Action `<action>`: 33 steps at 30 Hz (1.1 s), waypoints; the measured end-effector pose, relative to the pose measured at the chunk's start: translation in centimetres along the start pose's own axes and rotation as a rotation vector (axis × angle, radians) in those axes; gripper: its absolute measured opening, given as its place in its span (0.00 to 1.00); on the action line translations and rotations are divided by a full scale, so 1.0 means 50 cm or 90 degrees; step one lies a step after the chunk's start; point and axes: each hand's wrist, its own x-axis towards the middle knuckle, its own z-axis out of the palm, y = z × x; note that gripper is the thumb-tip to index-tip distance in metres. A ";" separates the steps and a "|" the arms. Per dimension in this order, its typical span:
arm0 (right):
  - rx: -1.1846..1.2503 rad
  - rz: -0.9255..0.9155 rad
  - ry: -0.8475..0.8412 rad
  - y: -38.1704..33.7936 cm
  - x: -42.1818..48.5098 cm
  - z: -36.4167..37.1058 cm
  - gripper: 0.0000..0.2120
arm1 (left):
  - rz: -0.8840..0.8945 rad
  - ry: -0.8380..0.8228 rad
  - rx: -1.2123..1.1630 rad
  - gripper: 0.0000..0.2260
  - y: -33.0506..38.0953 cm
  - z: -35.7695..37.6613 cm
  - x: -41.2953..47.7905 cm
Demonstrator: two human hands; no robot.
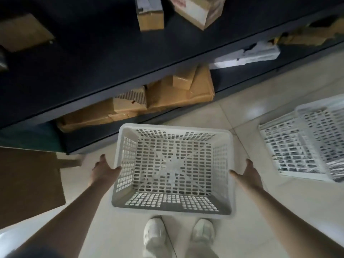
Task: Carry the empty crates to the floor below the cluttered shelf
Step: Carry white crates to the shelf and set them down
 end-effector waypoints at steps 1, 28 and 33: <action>0.002 0.009 0.004 0.011 0.026 0.023 0.39 | -0.002 0.001 0.004 0.36 -0.006 0.026 0.024; 0.015 0.057 0.096 0.090 -0.165 -0.263 0.22 | 0.146 0.051 0.135 0.20 0.128 -0.206 -0.213; 0.040 0.037 0.123 0.078 -0.363 -0.538 0.20 | 0.256 0.102 0.073 0.19 0.253 -0.439 -0.403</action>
